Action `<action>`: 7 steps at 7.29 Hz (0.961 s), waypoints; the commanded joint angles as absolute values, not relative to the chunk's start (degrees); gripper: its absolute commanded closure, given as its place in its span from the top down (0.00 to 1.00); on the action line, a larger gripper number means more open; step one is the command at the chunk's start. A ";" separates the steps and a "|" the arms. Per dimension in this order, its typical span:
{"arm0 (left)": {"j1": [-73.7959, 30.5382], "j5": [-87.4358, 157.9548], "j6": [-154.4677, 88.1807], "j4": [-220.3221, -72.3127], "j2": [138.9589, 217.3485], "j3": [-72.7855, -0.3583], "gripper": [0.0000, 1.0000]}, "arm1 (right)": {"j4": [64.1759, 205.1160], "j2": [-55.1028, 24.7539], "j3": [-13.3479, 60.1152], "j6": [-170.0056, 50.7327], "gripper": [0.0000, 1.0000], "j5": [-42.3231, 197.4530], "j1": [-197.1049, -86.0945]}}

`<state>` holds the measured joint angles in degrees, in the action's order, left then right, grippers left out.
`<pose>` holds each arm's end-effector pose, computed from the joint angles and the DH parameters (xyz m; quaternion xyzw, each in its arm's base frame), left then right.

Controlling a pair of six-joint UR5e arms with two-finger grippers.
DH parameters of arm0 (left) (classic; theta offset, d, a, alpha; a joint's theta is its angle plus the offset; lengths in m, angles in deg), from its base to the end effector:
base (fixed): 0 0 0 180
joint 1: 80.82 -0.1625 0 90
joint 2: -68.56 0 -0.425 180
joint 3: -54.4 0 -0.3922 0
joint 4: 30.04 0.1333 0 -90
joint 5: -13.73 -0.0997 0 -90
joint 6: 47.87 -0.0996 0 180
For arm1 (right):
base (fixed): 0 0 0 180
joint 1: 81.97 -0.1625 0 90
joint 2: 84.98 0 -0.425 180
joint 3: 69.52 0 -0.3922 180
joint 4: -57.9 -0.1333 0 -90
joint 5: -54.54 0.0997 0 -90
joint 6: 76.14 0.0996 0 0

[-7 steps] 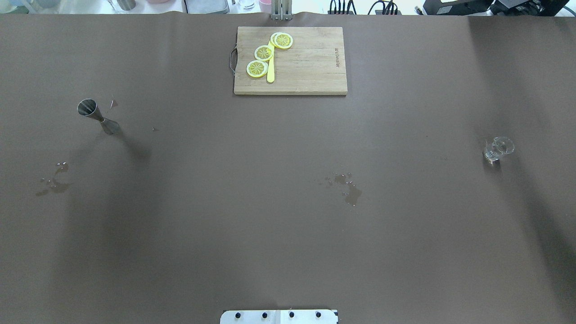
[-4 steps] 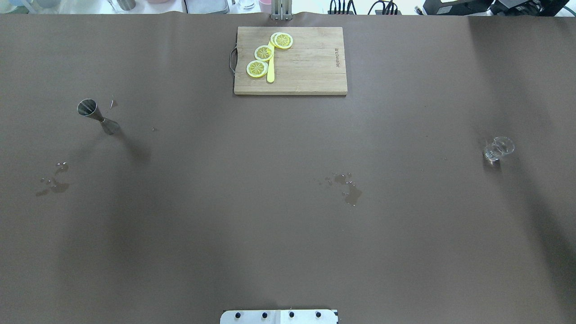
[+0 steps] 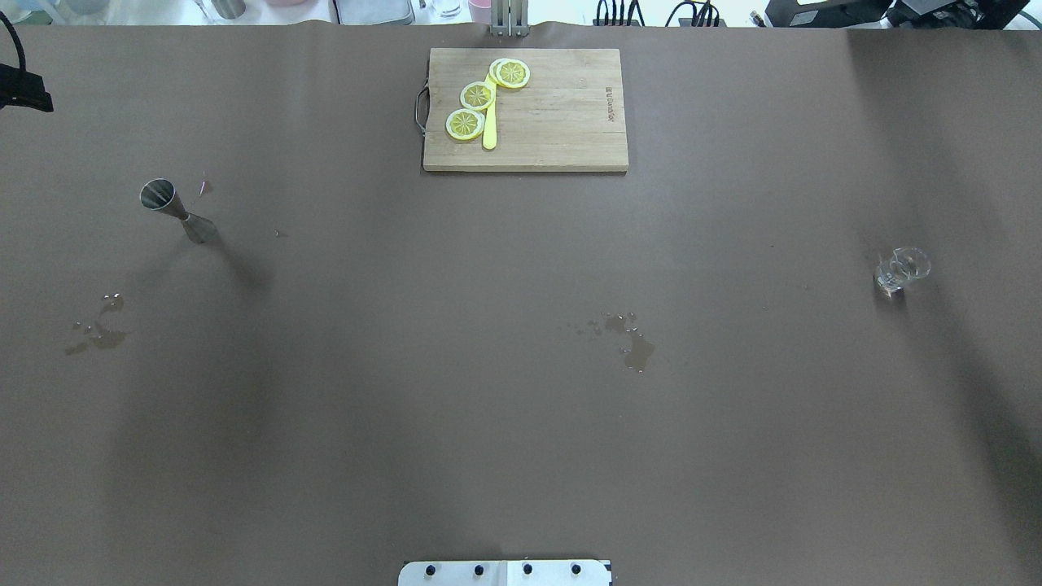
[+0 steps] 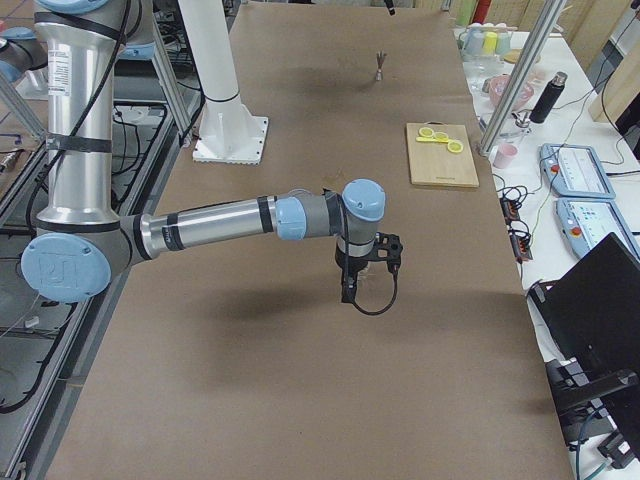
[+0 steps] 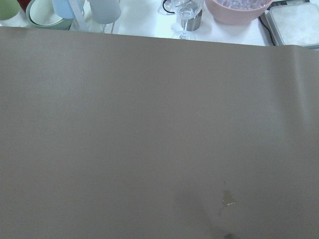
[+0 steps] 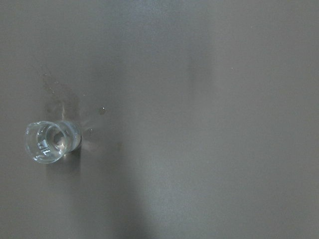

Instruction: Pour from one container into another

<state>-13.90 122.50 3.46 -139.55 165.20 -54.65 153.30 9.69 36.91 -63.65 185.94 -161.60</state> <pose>0.1184 -0.5362 0.4103 0.2110 0.3492 -0.1615 0.8986 -0.0159 -0.4614 0.5694 -0.0191 -0.3562 -0.0023 0.9342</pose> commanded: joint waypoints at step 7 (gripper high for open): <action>-35.71 81.97 24.36 -148.34 159.44 -58.19 0.97 | 153.00 9.15 36.91 -63.66 1.00 185.15 -161.60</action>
<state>-31.83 89.18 21.63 -148.10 159.65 -58.28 153.06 9.16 36.95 -63.67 185.22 -161.60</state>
